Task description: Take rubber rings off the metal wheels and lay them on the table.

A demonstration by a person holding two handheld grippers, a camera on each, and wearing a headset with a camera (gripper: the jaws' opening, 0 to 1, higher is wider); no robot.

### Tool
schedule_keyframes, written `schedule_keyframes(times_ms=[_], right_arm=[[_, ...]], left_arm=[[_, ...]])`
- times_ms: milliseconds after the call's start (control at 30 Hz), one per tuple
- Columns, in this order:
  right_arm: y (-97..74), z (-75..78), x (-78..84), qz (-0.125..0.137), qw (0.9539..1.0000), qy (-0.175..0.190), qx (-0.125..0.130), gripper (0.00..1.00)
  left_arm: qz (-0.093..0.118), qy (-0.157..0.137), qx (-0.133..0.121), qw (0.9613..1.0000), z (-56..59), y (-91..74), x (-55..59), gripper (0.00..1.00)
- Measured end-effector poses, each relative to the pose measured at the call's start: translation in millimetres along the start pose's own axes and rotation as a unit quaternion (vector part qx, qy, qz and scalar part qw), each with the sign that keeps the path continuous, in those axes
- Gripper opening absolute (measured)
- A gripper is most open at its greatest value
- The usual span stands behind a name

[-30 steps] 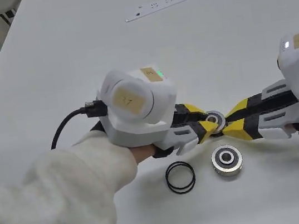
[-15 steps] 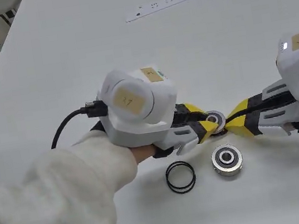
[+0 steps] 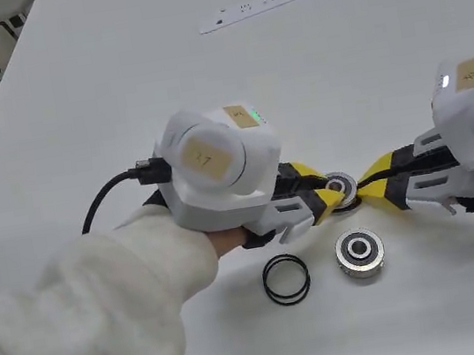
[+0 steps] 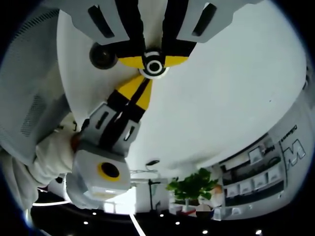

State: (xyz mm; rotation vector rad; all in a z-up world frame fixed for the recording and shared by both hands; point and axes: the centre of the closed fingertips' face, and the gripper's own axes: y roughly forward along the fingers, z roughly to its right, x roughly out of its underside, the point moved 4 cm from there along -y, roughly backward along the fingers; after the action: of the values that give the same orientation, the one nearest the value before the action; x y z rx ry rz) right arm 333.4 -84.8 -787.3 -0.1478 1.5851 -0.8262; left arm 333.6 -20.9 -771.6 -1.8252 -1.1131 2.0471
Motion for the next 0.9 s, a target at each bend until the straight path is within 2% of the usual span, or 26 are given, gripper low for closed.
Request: schedule_keyframes(times_ms=[333, 433, 467, 500, 533, 633, 733, 767, 833, 900], right_arm=[[1.0, 2.5, -0.5, -0.004, 0.9998, -0.013, 0.015, 0.00], [0.9, 4.5, -0.1, -0.003, 0.9998, 0.010, 0.017, 0.00], [0.9, 4.5, 0.3, -0.002, 0.9996, 0.024, 0.015, 0.00], [0.9, 5.1, 1.0, 0.002, 0.9984, 0.055, 0.012, 0.00], [0.6, 6.2, 1.6, 0.006, 0.9968, 0.079, 0.009, 0.00], [-1.7, 11.2, 2.6, 0.030, 0.9868, 0.159, 0.000, 0.00], [-2.9, 13.5, 4.1, 0.040, 0.9801, 0.194, -0.006, 0.00], [-2.8, 14.3, 4.6, 0.042, 0.9792, 0.198, -0.008, 0.00], [-2.2, 14.1, 5.7, 0.047, 0.9733, 0.224, -0.016, 0.00], [-2.0, 14.3, 7.2, 0.054, 0.9622, 0.266, -0.027, 0.00]], left_arm=[[0.001, 0.001, -0.002, 1.0000, -0.7, 0.0, 0.3, 0.13], [0.000, 0.003, -0.003, 1.0000, -0.7, 0.0, 0.1, 0.13], [0.000, 0.003, -0.003, 1.0000, -0.6, 0.0, 0.1, 0.13], [0.000, 0.004, -0.004, 1.0000, -0.5, 0.0, 0.1, 0.13], [0.001, 0.004, -0.004, 1.0000, -0.5, -0.1, 0.1, 0.13], [0.001, 0.005, -0.004, 1.0000, -0.6, -0.2, 0.1, 0.13], [0.003, 0.006, -0.004, 1.0000, -0.5, -0.1, 0.1, 0.13], [0.003, 0.007, -0.003, 1.0000, -0.6, -0.2, 0.2, 0.13], [0.006, 0.007, -0.002, 1.0000, -0.8, -0.4, 0.5, 0.13], [0.010, 0.005, 0.000, 0.9999, -1.0, -0.7, 1.0, 0.13]])
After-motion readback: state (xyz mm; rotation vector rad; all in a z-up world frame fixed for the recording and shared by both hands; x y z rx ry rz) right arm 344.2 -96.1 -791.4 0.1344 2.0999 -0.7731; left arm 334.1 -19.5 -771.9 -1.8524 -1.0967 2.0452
